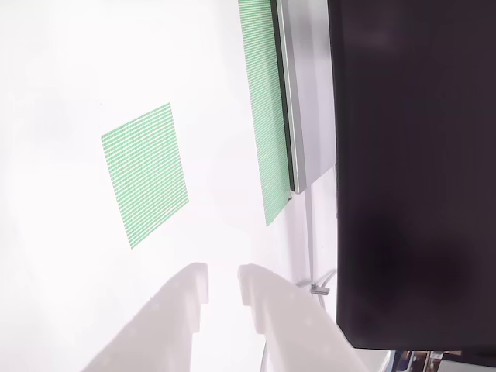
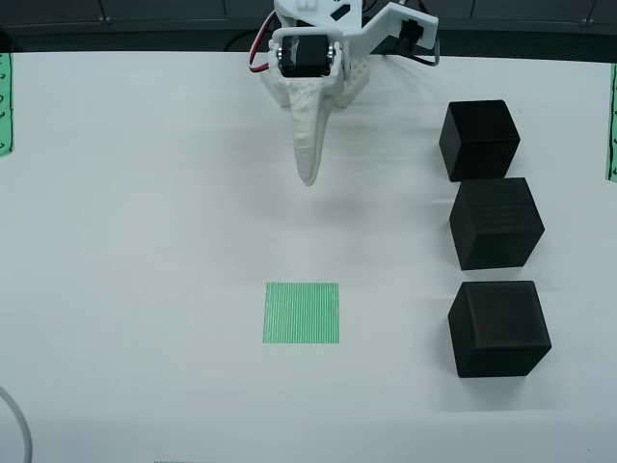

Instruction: Stack 3 Blocks on the chosen place.

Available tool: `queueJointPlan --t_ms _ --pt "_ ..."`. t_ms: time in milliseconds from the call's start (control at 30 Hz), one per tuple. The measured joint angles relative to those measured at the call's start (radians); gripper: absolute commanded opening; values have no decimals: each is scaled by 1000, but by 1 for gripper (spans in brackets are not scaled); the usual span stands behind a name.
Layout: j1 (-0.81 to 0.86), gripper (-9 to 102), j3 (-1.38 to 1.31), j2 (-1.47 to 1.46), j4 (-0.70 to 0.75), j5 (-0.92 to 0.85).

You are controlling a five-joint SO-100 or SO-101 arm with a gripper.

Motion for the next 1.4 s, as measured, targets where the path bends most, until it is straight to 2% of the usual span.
queueJointPlan --t_ms 1033,1200,1400 --pt "-17 0 0 -8 -17 0" --pt "-18 0 -29 -117 -72 0" --pt "-21 0 -218 -278 -74 -25"
